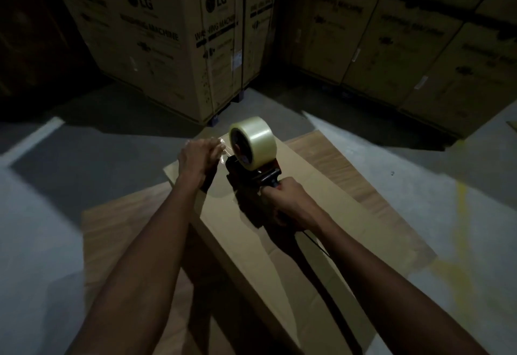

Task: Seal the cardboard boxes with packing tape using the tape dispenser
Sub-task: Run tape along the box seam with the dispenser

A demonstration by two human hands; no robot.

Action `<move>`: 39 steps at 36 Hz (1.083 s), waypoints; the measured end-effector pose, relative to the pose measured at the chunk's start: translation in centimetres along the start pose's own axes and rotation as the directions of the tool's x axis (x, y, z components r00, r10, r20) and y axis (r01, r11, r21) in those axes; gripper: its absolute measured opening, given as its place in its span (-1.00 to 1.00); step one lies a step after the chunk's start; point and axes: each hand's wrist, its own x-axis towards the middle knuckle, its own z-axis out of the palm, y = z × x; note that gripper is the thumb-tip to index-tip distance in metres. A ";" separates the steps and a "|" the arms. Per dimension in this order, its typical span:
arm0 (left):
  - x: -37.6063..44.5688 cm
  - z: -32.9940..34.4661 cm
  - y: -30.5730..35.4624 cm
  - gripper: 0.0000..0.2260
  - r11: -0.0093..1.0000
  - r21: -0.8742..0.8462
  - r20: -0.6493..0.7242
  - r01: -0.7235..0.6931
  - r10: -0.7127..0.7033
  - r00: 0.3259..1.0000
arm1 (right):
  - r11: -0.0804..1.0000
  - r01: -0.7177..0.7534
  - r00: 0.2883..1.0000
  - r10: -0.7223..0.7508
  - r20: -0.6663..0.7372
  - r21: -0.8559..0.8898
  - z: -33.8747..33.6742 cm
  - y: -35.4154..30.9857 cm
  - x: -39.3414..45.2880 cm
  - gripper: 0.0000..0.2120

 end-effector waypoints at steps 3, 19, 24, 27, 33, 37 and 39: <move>0.1 -0.2 -0.1 -0.66 0.999 0.004 0.055 0.040 -0.040 0.998 | 1.000 0.007 1.000 -0.007 -0.003 0.026 0.2 0.2 -0.3 -0.60; 0.2 1.0 0.4 -0.65 0.999 -0.013 0.153 0.052 -0.049 0.987 | 0.988 -0.007 0.998 -0.001 0.055 0.156 -0.5 0.4 -0.4 -0.78; 0.4 1.0 0.2 -0.63 0.996 -0.059 0.219 0.068 -0.053 0.974 | 0.987 0.004 1.000 -0.008 0.027 0.158 -0.7 0.7 0.1 -0.73; 0.3 0.9 0.5 -0.62 0.995 -0.028 0.226 0.095 -0.086 0.970 | 0.989 0.015 1.000 -0.018 0.019 0.149 -0.7 0.8 0.3 -0.73; -0.3 1.1 0.7 -0.69 0.992 -0.062 0.180 0.112 -0.099 0.979 | 0.996 0.042 0.999 -0.041 -0.015 0.075 -0.7 1.0 0.4 -0.68; -0.4 0.9 0.7 -0.67 0.992 -0.060 0.199 0.109 -0.095 0.975 | 0.997 0.049 0.999 -0.048 -0.014 0.062 -0.7 1.0 0.4 -0.69; -0.5 0.8 0.8 -0.65 0.993 -0.045 0.194 0.106 -0.095 0.976 | 0.997 0.049 0.999 -0.048 -0.013 0.061 -0.6 1.1 0.3 -0.70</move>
